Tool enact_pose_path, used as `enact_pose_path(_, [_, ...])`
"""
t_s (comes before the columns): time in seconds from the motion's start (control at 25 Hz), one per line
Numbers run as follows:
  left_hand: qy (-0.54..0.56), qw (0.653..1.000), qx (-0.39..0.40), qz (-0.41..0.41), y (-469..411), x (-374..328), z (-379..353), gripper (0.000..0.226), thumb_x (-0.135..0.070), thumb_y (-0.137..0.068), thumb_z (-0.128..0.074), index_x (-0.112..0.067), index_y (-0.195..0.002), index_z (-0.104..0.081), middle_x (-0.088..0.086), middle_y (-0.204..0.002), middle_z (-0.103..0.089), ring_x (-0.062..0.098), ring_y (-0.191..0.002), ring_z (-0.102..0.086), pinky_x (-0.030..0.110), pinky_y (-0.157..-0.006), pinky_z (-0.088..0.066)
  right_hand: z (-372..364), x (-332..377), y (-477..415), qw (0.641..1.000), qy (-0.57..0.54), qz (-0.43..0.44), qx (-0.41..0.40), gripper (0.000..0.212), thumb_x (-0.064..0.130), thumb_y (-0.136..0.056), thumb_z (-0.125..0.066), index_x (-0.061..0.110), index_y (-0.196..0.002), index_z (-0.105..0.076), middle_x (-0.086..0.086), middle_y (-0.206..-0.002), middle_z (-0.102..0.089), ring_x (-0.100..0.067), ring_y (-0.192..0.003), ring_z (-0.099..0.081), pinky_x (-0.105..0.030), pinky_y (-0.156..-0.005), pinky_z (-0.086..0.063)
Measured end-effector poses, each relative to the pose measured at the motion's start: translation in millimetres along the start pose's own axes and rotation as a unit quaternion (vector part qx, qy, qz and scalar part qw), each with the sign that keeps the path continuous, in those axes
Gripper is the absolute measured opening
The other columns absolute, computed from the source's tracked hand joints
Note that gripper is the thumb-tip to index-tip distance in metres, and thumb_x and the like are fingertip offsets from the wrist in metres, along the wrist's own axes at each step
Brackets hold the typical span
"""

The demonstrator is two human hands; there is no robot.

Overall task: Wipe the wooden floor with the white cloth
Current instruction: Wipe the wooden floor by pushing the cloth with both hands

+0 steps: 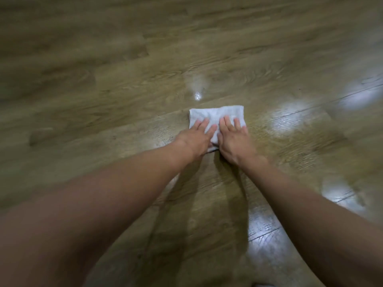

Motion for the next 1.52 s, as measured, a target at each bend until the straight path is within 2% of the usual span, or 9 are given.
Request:
enact_pose_path(0.2, [-0.007, 0.998, -0.025, -0.050, 97.4, -4.0, -75.8, 0.062, -0.046, -0.100, -0.017, -0.017, -0.153, -0.001, 0.016, -0.160, 0.000, 0.028, -0.148, 0.000, 0.044, -0.114, -0.030, -38.0, 53.7, 120.7, 0.993, -0.011, 0.118, -0.007, 0.060, 0.037, -0.100, -0.014, 0.006, -0.149, -0.026, -0.012, -0.156, -0.026, -0.038, -0.145, -0.016, -0.052, -0.116, -0.019])
enact_pose_path(0.36, [0.061, 0.994, -0.082, 0.040, 102.5, 32.2, -83.0, 0.061, -0.042, -0.101, -0.018, -0.018, -0.152, 0.004, 0.005, -0.161, -0.009, 0.020, -0.146, -0.019, 0.040, -0.105, -0.042, -38.6, 85.3, 86.6, 0.990, 0.042, 0.133, 0.021, 0.060, 0.040, -0.101, -0.010, 0.010, -0.153, -0.006, -0.007, -0.161, -0.004, -0.034, -0.147, 0.003, -0.048, -0.119, -0.001])
enact_pose_path(0.6, [-0.017, 0.987, -0.057, 0.151, 73.7, 86.1, -48.8, 0.061, -0.025, -0.102, -0.024, 0.002, -0.149, 0.002, 0.022, -0.157, -0.008, 0.032, -0.147, -0.006, 0.037, -0.119, -0.007, -17.4, 127.5, -4.5, 0.986, 0.006, 0.149, 0.070, 0.056, 0.035, -0.103, -0.023, 0.012, -0.152, -0.010, -0.002, -0.162, -0.005, -0.030, -0.148, 0.000, -0.049, -0.117, -0.008])
enact_pose_path(0.8, [-0.047, 0.983, -0.136, 0.112, 135.6, 26.9, -89.0, 0.059, -0.032, -0.097, -0.032, 0.000, -0.146, -0.029, 0.025, -0.147, -0.036, 0.036, -0.139, -0.033, 0.038, -0.113, -0.030, -49.2, 105.1, 112.7, 0.980, 0.012, 0.197, -0.024, 0.056, 0.037, -0.101, -0.017, 0.011, -0.148, -0.032, -0.004, -0.155, -0.031, -0.030, -0.145, -0.020, -0.047, -0.116, -0.018])
enact_pose_path(0.92, [-0.016, 0.980, -0.147, 0.136, 138.0, 28.3, -97.2, 0.062, -0.031, -0.097, -0.031, 0.001, -0.149, -0.018, 0.023, -0.154, -0.024, 0.034, -0.145, -0.018, 0.038, -0.117, -0.021, -48.0, 114.8, 105.4, 0.980, 0.025, 0.198, -0.026, 0.056, 0.035, -0.101, -0.016, 0.009, -0.147, -0.033, -0.007, -0.154, -0.033, -0.033, -0.144, -0.023, -0.048, -0.115, -0.018])
enact_pose_path(1.16, [-0.038, 0.967, -0.111, 0.227, 91.3, 133.1, -67.7, 0.063, -0.031, -0.102, -0.022, 0.005, -0.149, -0.001, 0.024, -0.157, -0.005, 0.034, -0.147, 0.000, 0.041, -0.121, -0.005, -32.5, 175.9, -21.4, 0.973, 0.031, 0.224, 0.041, 0.056, 0.035, -0.103, -0.017, 0.011, -0.153, -0.007, -0.003, -0.162, -0.004, -0.030, -0.148, 0.001, -0.049, -0.117, -0.005])
enact_pose_path(1.36, [0.019, 0.968, -0.119, 0.221, 141.6, 65.4, -107.0, 0.064, -0.025, -0.097, -0.027, 0.005, -0.149, -0.005, 0.025, -0.157, -0.007, 0.036, -0.147, -0.003, 0.043, -0.121, -0.008, -41.5, 153.4, 84.6, 0.953, 0.037, 0.298, 0.034, 0.051, 0.030, -0.102, -0.026, 0.009, -0.148, -0.030, -0.008, -0.157, -0.026, -0.031, -0.146, -0.016, -0.050, -0.117, -0.018])
enact_pose_path(1.44, [0.068, 0.966, -0.112, 0.222, 191.7, 39.5, -123.7, 0.068, -0.024, -0.090, -0.038, 0.004, -0.148, -0.016, 0.023, -0.156, -0.017, 0.034, -0.146, -0.012, 0.042, -0.119, -0.019, -50.7, 157.7, 128.0, 0.939, 0.049, 0.336, 0.054, 0.051, 0.031, -0.100, -0.027, 0.009, -0.145, -0.037, -0.008, -0.154, -0.033, -0.033, -0.144, -0.023, -0.051, -0.115, -0.019])
enact_pose_path(1.52, [0.063, 0.960, -0.105, 0.252, 222.0, 41.5, -126.2, 0.066, -0.024, -0.075, -0.054, 0.005, -0.134, -0.047, 0.022, -0.139, -0.049, 0.032, -0.134, -0.043, 0.035, -0.111, -0.034, -59.7, 183.9, 126.9, 0.924, 0.070, 0.368, 0.083, 0.052, 0.032, -0.102, -0.027, 0.010, -0.149, -0.028, -0.006, -0.157, -0.025, -0.033, -0.146, -0.014, -0.050, -0.117, -0.010])
Point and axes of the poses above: each hand's wrist, its own y-axis away from the middle knuckle, its own z-axis out of the back of the hand, x = y × z, the point moved 6 cm from there along -y, towards the middle knuckle
